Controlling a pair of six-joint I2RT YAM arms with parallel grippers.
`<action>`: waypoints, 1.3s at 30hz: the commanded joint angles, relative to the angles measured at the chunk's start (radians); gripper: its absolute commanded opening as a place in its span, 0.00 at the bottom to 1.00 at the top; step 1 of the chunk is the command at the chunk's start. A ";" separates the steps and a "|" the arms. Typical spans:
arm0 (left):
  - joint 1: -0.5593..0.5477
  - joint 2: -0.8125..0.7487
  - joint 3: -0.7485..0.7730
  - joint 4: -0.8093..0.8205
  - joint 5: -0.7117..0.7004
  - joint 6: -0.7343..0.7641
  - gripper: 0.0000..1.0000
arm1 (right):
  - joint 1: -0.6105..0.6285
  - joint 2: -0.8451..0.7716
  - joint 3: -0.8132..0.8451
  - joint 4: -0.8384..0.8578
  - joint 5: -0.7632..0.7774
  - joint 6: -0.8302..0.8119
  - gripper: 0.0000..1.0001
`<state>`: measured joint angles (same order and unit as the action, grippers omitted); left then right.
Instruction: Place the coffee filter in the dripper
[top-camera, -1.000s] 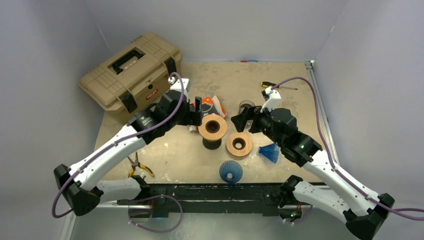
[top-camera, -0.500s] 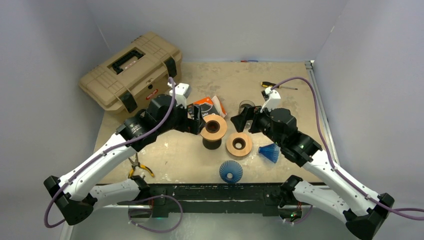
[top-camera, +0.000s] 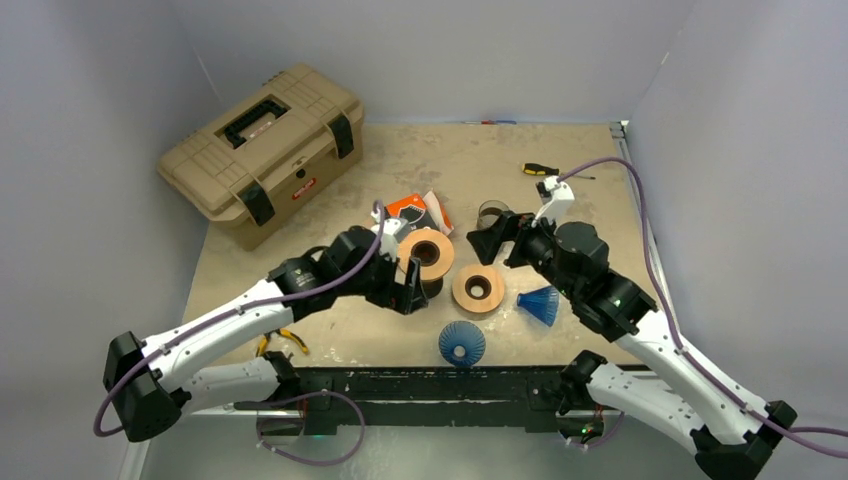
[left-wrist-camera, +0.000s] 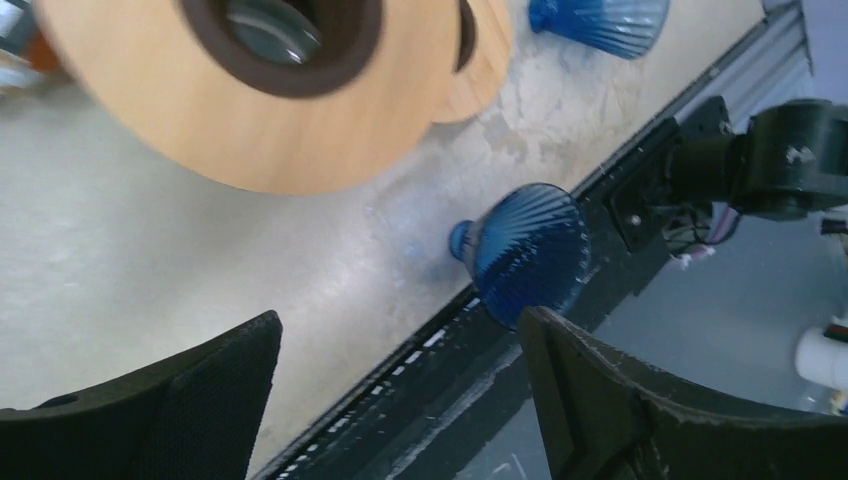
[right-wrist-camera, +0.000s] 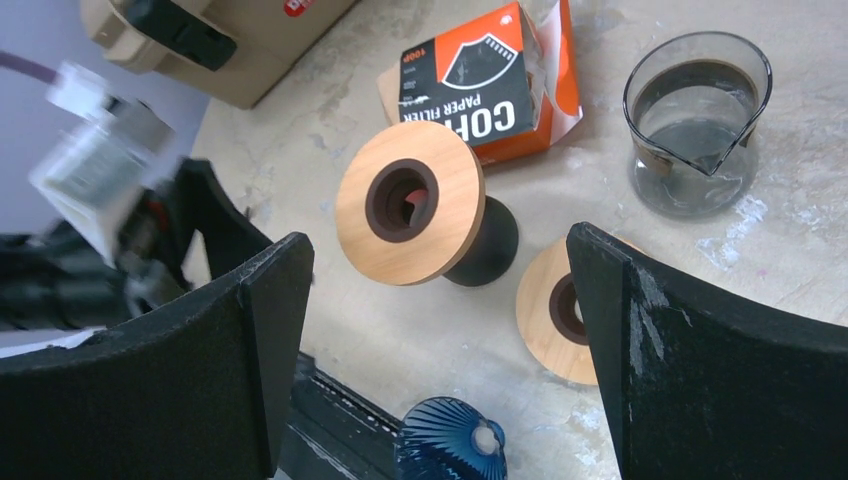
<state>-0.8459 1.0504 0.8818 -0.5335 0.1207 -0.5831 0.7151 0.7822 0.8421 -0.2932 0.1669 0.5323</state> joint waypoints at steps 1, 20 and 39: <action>-0.095 0.028 -0.042 0.133 0.000 -0.096 0.86 | 0.004 -0.064 -0.004 0.018 0.035 0.014 0.99; -0.421 0.322 0.004 0.176 -0.255 -0.215 0.61 | 0.004 -0.104 0.014 -0.013 0.049 0.025 0.99; -0.435 0.438 0.056 0.196 -0.294 -0.237 0.29 | 0.004 -0.092 0.012 -0.007 0.033 0.028 0.99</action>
<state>-1.2778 1.4712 0.8909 -0.3759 -0.1547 -0.8104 0.7151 0.6933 0.8421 -0.3157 0.1921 0.5510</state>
